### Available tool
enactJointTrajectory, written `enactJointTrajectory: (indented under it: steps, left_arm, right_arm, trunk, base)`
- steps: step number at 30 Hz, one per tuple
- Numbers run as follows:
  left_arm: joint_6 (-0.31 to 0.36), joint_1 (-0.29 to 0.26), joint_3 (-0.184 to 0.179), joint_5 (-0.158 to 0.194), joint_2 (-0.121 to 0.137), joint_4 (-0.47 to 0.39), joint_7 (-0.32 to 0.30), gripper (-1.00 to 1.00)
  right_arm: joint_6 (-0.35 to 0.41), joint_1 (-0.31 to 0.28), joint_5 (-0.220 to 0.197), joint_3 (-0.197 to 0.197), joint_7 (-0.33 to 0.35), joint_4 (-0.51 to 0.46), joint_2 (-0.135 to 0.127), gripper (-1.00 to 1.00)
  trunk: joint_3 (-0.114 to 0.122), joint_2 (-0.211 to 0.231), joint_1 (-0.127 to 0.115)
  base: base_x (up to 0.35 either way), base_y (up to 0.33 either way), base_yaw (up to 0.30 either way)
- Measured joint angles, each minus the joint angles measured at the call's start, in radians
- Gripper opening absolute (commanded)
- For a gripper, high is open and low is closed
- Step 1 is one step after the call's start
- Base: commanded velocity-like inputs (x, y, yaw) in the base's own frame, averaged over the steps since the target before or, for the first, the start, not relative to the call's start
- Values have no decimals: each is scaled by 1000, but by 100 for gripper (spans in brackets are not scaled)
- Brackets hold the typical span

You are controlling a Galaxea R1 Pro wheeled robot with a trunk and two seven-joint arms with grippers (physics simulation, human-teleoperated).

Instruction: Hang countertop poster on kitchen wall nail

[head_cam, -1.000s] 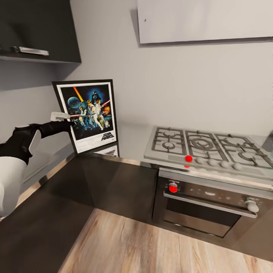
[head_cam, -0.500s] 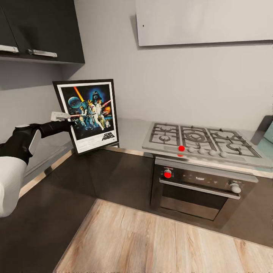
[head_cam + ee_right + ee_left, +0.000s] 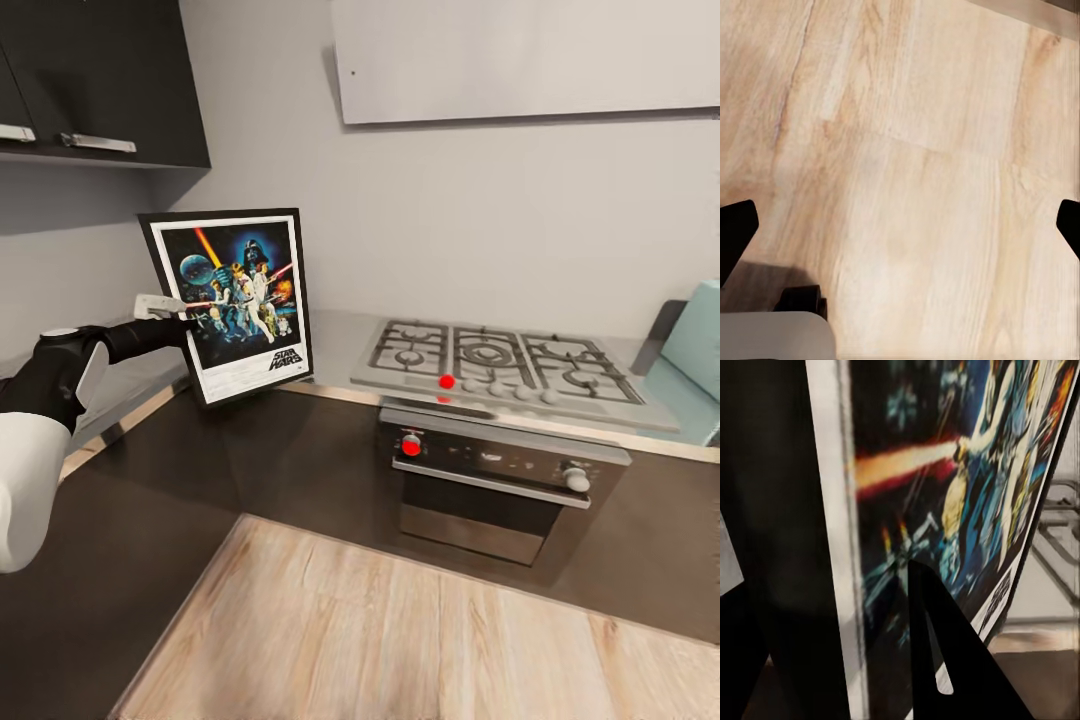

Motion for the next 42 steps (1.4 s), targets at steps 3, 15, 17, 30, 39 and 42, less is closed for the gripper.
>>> enactJointTrajectory:
  steps: [3,15,17,30,39,42]
  left_arm:
    - [1,0,0,0,0,1,0,-100]
    - [-1,0,0,1,0,-1,-2,-100]
    - [-1,0,0,1,0,-1,-3,-100]
    - [-9,0,0,3,-5,-6,-166,-100]
    - [-8,1,0,4,-37,7,-278,-100]
    - [-7,1,0,5,-88,8,-281,-100]
  right_arm:
    - [0,0,0,0,0,0,0,100]
    - [0,0,-1,0,-2,0,0,100]
    - [0,0,-1,0,-2,0,0,100]
    - [0,0,-4,-2,-2,20,0,100]
    - [0,0,-3,-1,0,17,0,100]
    - [-1,-2,-2,-1,0,-10,0,100]
  trunk:
    - [0,0,0]
    - [0,0,0]
    - [0,0,0]
    - [0,0,0]
    - [0,0,0]
    - [0,0,0]
  base:
    - [-55,-148,0]
    - [-235,-51,0]
    - [-323,-70,0]
    - [-329,-94,0]
    - [-178,-99,0]
    - [-10,-9,0]
